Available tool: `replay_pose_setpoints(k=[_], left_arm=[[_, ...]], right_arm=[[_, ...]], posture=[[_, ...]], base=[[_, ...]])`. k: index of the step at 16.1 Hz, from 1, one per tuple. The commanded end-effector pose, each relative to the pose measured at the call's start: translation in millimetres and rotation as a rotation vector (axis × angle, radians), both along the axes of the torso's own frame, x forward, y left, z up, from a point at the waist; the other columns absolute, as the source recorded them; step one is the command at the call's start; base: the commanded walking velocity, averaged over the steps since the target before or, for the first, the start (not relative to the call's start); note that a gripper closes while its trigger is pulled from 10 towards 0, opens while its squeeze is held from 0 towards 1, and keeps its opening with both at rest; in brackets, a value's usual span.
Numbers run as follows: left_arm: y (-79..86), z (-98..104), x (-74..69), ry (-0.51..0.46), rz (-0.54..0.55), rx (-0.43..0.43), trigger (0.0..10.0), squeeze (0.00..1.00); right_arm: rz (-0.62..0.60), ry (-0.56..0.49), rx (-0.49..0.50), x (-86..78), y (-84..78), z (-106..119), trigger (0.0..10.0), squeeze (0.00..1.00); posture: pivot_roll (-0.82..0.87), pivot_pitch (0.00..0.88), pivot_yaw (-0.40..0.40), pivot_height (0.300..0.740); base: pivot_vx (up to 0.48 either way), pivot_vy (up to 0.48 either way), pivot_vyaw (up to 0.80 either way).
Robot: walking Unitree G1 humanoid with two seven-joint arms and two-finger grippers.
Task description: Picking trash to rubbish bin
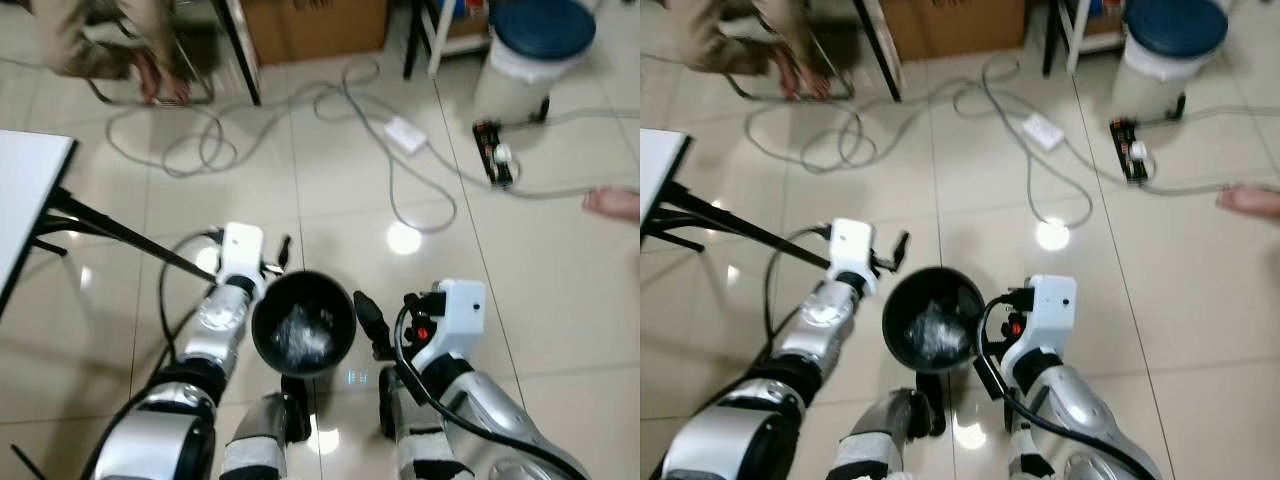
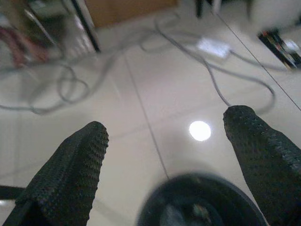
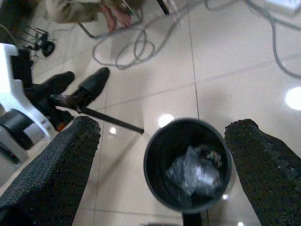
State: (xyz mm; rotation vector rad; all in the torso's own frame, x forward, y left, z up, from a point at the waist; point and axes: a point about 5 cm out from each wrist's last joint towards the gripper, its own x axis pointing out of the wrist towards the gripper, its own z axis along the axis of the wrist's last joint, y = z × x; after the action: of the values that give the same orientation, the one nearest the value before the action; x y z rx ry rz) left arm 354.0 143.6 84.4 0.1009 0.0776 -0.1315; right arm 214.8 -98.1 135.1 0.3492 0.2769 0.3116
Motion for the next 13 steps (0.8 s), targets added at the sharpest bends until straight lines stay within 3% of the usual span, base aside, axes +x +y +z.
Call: replay_pose_setpoints(k=[1,5,7,9,13], left_arm=[[12.6,-5.7,-4.5,0.007,0.056,-0.014,10.0,0.0],[45.8,9.2,-5.9,-0.087,0.141,0.006,10.0,0.0],[49.4,9.6,-6.8,-0.097,0.176,0.021,10.0,0.0],[69.5,23.0,-24.0,-0.206,0.174,0.073,10.0,0.0],[72.6,25.1,-44.6,-0.2,0.151,0.055,10.0,0.0]], right_arm=[[0.004,-0.004,-0.015,2.2,-1.5,-3.7,10.0,0.0],[-0.033,-0.116,-0.145,15.1,-11.6,4.2,10.0,0.0],[-0.069,-0.157,-0.198,17.8,-17.5,6.4,10.0,0.0],[-0.166,-0.202,-0.256,22.5,-34.2,7.8,10.0,0.0],[-0.185,-0.244,-0.309,26.3,-41.3,9.7,10.0,0.0]], posture=[[-0.19,0.218,0.103,0.74],[-0.16,0.171,0.102,0.74],[-0.15,0.158,0.106,0.74],[-0.13,0.142,0.102,0.74],[-0.11,0.127,0.084,0.74]], base=[[0.0,0.0,0.0],[0.0,0.0,0.0],[0.0,0.0,0.0],[0.0,0.0,0.0],[0.0,0.0,0.0]])
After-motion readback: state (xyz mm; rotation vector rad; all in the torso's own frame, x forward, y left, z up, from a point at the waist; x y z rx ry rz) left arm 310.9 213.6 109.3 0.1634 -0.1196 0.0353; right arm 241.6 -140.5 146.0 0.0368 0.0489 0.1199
